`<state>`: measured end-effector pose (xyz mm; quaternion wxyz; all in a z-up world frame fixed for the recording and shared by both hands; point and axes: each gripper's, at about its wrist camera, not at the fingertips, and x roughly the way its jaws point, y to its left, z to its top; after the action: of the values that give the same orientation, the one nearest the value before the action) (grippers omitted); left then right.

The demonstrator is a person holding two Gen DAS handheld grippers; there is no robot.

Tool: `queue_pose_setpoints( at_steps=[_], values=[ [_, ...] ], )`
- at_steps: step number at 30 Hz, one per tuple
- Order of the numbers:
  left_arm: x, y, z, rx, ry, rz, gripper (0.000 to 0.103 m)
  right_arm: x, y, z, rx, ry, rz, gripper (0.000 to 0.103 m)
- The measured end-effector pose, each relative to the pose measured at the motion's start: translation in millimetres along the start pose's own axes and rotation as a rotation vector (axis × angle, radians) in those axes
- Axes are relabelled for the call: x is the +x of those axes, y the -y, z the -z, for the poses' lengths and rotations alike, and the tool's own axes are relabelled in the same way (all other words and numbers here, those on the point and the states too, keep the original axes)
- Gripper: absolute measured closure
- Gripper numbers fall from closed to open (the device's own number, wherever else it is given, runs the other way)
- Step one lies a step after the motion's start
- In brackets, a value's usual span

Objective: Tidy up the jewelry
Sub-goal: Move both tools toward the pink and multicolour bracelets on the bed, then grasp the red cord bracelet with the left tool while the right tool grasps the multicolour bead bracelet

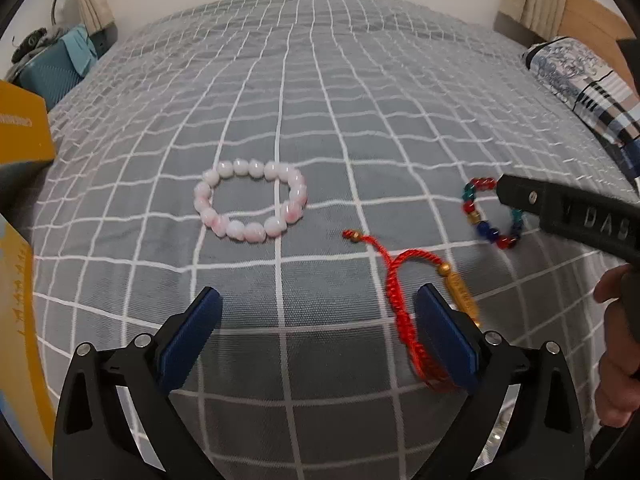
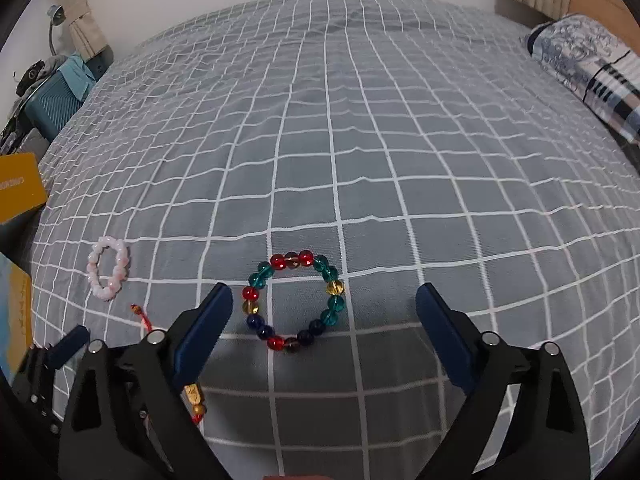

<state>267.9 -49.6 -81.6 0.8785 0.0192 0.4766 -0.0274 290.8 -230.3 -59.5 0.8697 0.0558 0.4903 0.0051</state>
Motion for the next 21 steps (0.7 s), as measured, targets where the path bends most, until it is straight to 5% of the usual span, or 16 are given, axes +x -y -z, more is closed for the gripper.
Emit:
queue_pose_setpoints(
  at_steps=[5, 21],
  values=[
    [7, 5, 4, 0.018, 0.000, -0.014, 0.016, 20, 3, 2, 0.008, -0.050, 0.012, 0.031],
    [-6, 7, 7, 0.044, -0.022, -0.017, 0.083, 23, 14, 2, 0.038, -0.057, 0.068, 0.089]
  ],
)
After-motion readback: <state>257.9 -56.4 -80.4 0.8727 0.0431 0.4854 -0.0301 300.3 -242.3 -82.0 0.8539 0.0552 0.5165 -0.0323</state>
